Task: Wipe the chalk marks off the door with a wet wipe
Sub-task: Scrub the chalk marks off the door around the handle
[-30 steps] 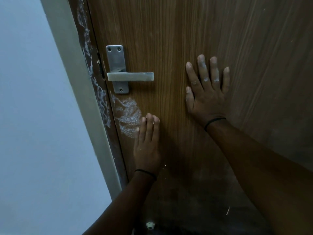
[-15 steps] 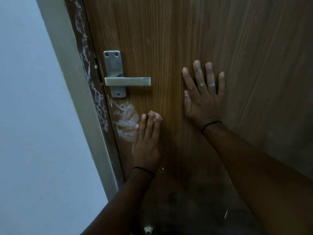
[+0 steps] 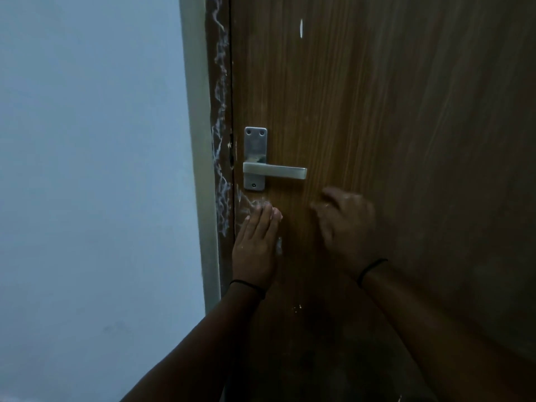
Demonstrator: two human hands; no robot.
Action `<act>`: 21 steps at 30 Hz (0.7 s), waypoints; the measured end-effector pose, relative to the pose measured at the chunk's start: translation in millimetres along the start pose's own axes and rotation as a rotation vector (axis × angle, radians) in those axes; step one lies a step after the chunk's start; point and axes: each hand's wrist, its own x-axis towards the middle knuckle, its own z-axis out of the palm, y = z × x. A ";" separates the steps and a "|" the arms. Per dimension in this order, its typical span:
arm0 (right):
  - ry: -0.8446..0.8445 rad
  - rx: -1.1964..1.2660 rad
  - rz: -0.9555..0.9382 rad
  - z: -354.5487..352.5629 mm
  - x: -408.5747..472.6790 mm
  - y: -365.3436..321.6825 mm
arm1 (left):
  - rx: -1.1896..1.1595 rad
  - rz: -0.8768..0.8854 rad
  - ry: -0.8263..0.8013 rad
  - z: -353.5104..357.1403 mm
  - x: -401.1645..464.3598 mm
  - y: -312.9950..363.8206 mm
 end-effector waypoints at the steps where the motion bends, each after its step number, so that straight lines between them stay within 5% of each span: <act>1: -0.066 0.053 -0.076 1.9 -1.1 -12.1 | 0.004 0.033 0.049 -0.6 2.6 -1.3; 5: -0.251 0.206 -0.081 16.4 4.9 -44.8 | 0.002 0.105 0.244 -3.1 20.3 -9.5; 11: -0.224 0.387 0.119 28.3 10.8 -53.1 | -0.085 0.028 0.236 -7.1 26.2 -13.7; 16: -0.237 0.384 0.161 31.4 12.6 -58.1 | -0.327 -0.269 0.193 -9.5 30.4 -2.1; 21: -0.193 0.430 0.191 27.2 15.4 -64.9 | -0.991 -0.730 0.056 -19.7 31.1 3.1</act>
